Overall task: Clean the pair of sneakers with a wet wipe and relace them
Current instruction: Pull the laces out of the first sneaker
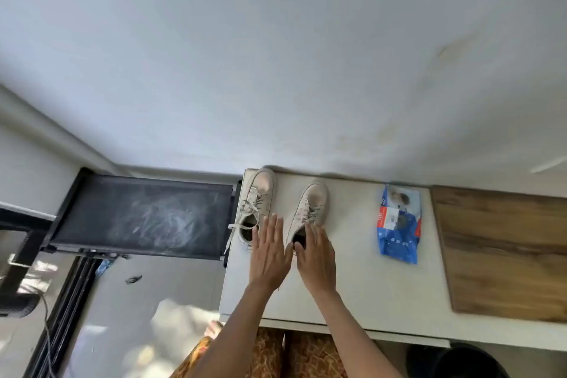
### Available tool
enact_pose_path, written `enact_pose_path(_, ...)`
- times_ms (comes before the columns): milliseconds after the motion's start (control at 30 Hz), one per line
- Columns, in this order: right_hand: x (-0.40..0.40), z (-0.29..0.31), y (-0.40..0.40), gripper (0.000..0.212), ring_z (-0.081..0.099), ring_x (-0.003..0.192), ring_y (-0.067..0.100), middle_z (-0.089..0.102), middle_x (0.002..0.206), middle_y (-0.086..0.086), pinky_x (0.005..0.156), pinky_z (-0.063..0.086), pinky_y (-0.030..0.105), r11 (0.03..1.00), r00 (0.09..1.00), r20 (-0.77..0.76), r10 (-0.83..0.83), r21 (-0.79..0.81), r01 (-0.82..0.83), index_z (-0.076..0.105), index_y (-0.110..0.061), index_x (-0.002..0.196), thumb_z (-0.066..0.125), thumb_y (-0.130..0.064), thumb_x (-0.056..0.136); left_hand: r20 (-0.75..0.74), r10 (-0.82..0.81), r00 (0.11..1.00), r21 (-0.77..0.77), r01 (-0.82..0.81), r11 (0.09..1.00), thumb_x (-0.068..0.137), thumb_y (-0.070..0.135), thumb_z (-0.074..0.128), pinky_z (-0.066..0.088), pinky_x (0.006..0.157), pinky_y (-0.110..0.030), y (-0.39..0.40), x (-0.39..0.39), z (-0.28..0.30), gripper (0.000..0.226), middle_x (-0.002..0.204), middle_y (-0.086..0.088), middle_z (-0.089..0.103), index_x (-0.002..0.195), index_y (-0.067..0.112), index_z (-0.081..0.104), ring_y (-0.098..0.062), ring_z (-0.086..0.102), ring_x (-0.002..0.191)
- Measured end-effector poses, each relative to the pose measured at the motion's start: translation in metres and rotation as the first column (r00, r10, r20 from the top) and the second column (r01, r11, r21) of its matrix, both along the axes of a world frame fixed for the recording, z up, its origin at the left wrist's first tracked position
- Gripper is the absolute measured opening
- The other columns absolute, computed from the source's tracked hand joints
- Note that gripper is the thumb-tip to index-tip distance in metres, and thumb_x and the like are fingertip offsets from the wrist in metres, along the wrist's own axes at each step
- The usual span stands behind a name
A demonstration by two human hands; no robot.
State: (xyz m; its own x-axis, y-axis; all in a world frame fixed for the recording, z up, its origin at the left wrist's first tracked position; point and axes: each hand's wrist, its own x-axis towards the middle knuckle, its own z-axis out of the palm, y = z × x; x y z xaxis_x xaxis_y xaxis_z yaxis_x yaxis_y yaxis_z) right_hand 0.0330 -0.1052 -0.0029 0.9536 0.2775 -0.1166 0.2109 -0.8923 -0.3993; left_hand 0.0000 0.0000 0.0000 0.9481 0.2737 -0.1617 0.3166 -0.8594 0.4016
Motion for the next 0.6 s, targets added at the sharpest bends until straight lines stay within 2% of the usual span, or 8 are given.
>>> enact_pose_path(67,0.010,-0.024,0.006,0.051,0.043,0.131,0.028,0.044,0.142,0.012,0.099,0.046,0.043,0.983,0.990,-0.084,-0.110,0.138,0.120,0.045,-0.010,0.136,0.036,-0.034,0.092,-0.030,0.046,0.998,-0.222,-0.052,0.974,0.093,0.046,0.012,0.006,0.119,-0.034,-0.008,0.014,-0.023,0.065,0.155,-0.003,0.021,0.147,0.010,0.022,-0.019,0.017,0.144)
enact_pose_path(133,0.022,-0.043,0.010,0.048,0.037,0.133,0.024,0.039,0.145,0.009,0.100,0.042,0.037,0.944,0.964,-0.163,-0.210,0.222,0.244,0.039,-0.012,0.140,0.047,-0.021,0.094,-0.030,0.077,0.997,-0.414,-0.083,0.907,0.093,0.035,0.029,0.026,0.110,-0.027,-0.009,0.031,-0.043,0.055,0.147,-0.001,0.034,0.143,0.013,0.030,-0.017,0.032,0.136)
enact_pose_path(200,0.025,-0.067,0.008,0.049,0.039,0.127,0.020,0.044,0.139,0.004,0.094,0.041,0.030,0.898,0.953,-0.159,-0.259,0.323,0.298,0.040,-0.016,0.139,0.052,-0.014,0.092,0.014,0.099,0.995,-0.503,-0.078,0.861,0.093,0.028,0.039,0.034,0.096,-0.022,-0.009,0.040,-0.067,0.045,0.135,0.001,0.045,0.137,0.017,0.038,-0.016,0.043,0.123)
enact_pose_path(300,0.031,-0.087,0.004,0.047,0.044,0.116,0.015,0.053,0.126,-0.004,0.083,0.040,0.022,0.861,0.947,-0.060,-0.315,0.402,0.312,0.051,-0.023,0.129,0.054,-0.006,0.086,0.137,0.120,0.983,-0.496,-0.037,0.868,0.085,0.032,0.041,0.035,0.091,-0.019,-0.004,0.048,-0.096,0.044,0.119,0.003,0.052,0.125,0.016,0.052,-0.016,0.048,0.112)
enact_pose_path(400,0.035,-0.100,-0.001,0.044,0.047,0.110,0.010,0.057,0.116,-0.012,0.078,0.037,0.017,0.835,0.937,0.000,-0.351,0.453,0.313,0.058,-0.028,0.120,0.058,-0.006,0.082,0.259,0.176,0.950,-0.500,-0.025,0.866,0.077,0.031,0.043,0.039,0.086,-0.021,-0.006,0.050,-0.112,0.043,0.104,0.006,0.053,0.115,0.018,0.059,-0.015,0.053,0.101)
enact_pose_path(500,0.033,-0.105,-0.003,0.045,0.045,0.107,0.006,0.058,0.112,-0.016,0.075,0.033,0.013,0.816,0.930,0.034,-0.367,0.492,0.304,0.061,-0.032,0.116,0.057,-0.005,0.080,0.310,0.241,0.920,-0.511,-0.053,0.858,0.074,0.022,0.046,0.041,0.082,-0.022,-0.014,0.046,-0.117,0.039,0.099,0.010,0.051,0.110,0.023,0.059,-0.012,0.052,0.099)
enact_pose_path(600,0.028,-0.111,-0.011,0.045,0.044,0.107,0.004,0.058,0.110,-0.017,0.073,0.031,0.012,0.809,0.937,0.041,-0.347,0.518,0.277,0.061,-0.033,0.114,0.056,-0.006,0.079,0.344,0.285,0.895,-0.515,-0.074,0.854,0.073,0.023,0.045,0.043,0.078,-0.025,-0.023,0.038,-0.120,0.037,0.098,0.014,0.050,0.107,0.027,0.058,-0.010,0.050,0.100)
